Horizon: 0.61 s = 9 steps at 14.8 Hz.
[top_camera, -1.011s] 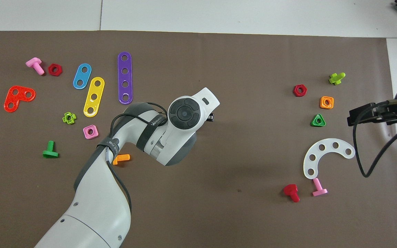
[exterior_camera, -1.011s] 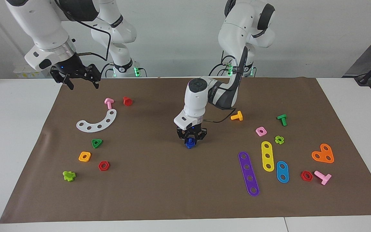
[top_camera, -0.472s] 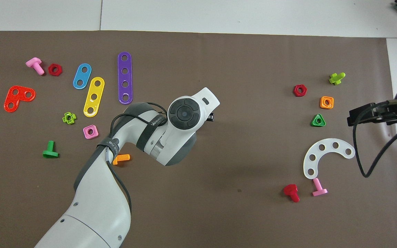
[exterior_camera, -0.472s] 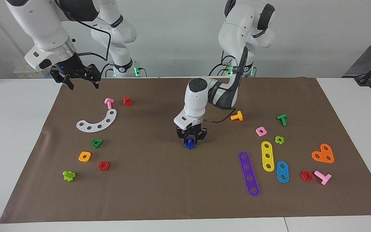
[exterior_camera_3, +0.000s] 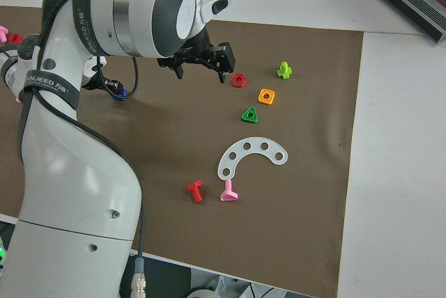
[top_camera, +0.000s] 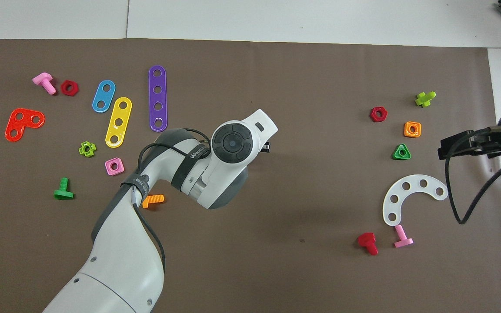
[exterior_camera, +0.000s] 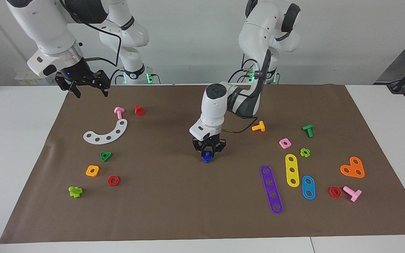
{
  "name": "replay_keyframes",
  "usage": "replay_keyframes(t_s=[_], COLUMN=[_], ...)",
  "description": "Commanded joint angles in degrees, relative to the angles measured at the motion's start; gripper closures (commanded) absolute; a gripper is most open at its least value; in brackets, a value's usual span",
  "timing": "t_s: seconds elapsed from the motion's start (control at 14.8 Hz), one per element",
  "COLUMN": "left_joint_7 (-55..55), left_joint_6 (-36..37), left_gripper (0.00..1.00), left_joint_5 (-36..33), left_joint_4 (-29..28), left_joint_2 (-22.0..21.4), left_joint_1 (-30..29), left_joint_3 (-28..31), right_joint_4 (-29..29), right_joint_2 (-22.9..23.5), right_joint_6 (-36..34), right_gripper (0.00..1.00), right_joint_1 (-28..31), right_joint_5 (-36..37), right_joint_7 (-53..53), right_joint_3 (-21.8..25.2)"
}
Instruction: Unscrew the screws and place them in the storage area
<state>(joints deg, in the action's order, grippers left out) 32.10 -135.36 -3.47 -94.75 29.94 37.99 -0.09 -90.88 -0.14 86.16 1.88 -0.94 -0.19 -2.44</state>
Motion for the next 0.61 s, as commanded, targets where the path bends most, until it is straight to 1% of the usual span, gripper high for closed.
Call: replay_keyframes(t_s=[0.0, 0.13, 0.27, 0.47, 0.54], left_joint_7=[1.1, 1.1, 0.9, 0.9, 0.8], left_joint_6=[3.9, 5.1, 6.2, 9.5, 9.6], left_gripper=[1.00, 0.99, 0.99, 0.99, 0.99], left_joint_5=[-1.4, -1.4, -1.5, -1.5, -1.5], left_joint_4=[1.8, 2.3, 2.2, 1.2, -0.2], left_joint_2=[-1.5, -2.8, -5.0, -8.2, -9.3], left_joint_1=[1.0, 1.0, 0.5, -0.6, -1.3], left_joint_3=[1.1, 1.1, 1.1, 1.1, 1.1], right_joint_4=[-2.3, -2.3, -2.2, -2.0, -2.0], right_joint_2=[-1.7, -1.7, -1.7, -1.6, -1.6], right_joint_6=[1.6, 1.5, 1.6, 2.8, 2.8], right_gripper=[0.00, 0.00, 0.00, 0.00, 0.00], right_joint_1=[1.0, 1.0, 1.1, 1.2, 1.1], right_joint_5=[-0.4, -0.4, -0.4, -0.4, -0.4], right_joint_7=[-0.6, -0.6, -0.6, -1.0, -1.0], right_joint_3=[-0.5, -0.5, -0.5, -0.5, -0.5])
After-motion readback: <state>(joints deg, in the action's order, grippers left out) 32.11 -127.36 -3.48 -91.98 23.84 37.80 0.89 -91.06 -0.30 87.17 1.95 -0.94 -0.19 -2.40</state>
